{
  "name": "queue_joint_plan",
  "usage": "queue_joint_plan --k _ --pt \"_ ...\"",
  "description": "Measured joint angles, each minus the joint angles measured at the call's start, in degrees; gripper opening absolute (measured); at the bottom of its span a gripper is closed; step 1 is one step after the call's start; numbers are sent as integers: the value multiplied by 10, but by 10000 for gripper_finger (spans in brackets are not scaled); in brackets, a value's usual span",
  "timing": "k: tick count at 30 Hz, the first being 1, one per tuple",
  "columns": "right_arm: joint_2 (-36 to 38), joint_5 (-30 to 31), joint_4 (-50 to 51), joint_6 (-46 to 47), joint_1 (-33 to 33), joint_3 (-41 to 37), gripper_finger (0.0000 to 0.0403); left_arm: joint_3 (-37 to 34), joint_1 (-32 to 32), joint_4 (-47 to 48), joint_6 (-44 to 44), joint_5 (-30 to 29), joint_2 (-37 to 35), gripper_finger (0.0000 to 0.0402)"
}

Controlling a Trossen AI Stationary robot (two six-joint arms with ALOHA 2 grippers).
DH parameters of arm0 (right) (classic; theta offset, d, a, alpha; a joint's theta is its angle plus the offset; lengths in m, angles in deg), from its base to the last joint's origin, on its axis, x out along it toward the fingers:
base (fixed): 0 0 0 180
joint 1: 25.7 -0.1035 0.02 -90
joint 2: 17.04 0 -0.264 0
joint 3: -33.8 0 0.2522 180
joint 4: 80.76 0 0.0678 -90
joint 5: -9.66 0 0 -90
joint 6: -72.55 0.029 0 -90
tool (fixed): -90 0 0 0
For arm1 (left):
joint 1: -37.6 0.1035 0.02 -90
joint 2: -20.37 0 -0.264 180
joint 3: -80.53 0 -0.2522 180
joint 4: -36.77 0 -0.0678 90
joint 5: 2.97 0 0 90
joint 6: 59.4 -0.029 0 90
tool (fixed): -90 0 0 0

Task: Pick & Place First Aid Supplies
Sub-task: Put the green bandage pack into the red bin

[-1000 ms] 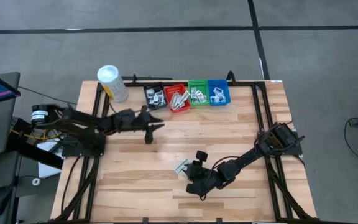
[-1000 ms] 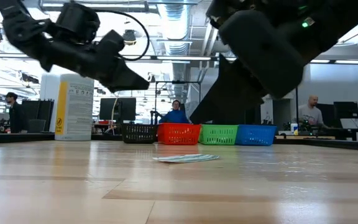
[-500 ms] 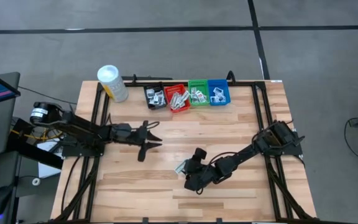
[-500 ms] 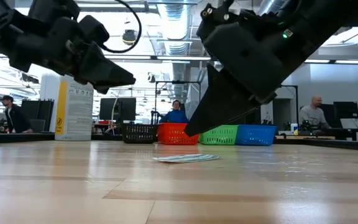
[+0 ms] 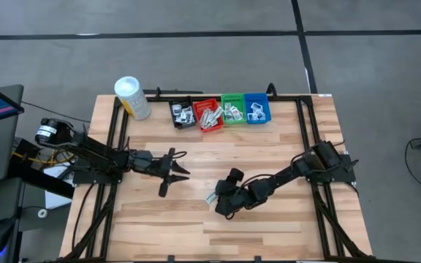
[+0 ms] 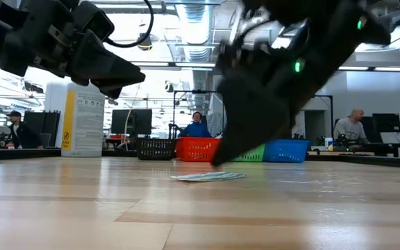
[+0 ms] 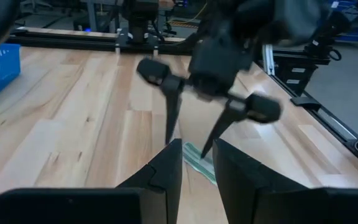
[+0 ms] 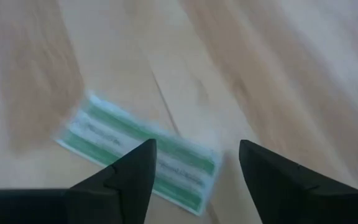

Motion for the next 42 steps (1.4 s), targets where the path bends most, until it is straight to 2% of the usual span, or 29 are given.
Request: queue_joint_plan --k 7,12,16,23,25,32,38,42 --pt "-57 -3 -28 3 2 3 210 0 -10 -6 0 0 0 90" --pt "-65 -13 -25 2 2 2 184 0 -9 -5 0 0 0 90" --pt "-66 -15 -20 -2 2 2 135 0 -10 -6 0 0 0 90" --pt "-64 -18 -18 -19 2 1 26 0 -9 -6 9 0 0 90" --pt "-56 -18 -14 -26 2 0 8 0 -10 -6 11 0 0 90" --pt "-22 12 -9 -54 -3 -4 5 0 -9 -5 42 0 0 90" --pt "26 105 -23 -102 -19 -3 2 0 -9 -5 157 -28 0 90" --pt "40 143 -50 -169 -25 -4 2 0 -5 -5 197 -30 0 90"
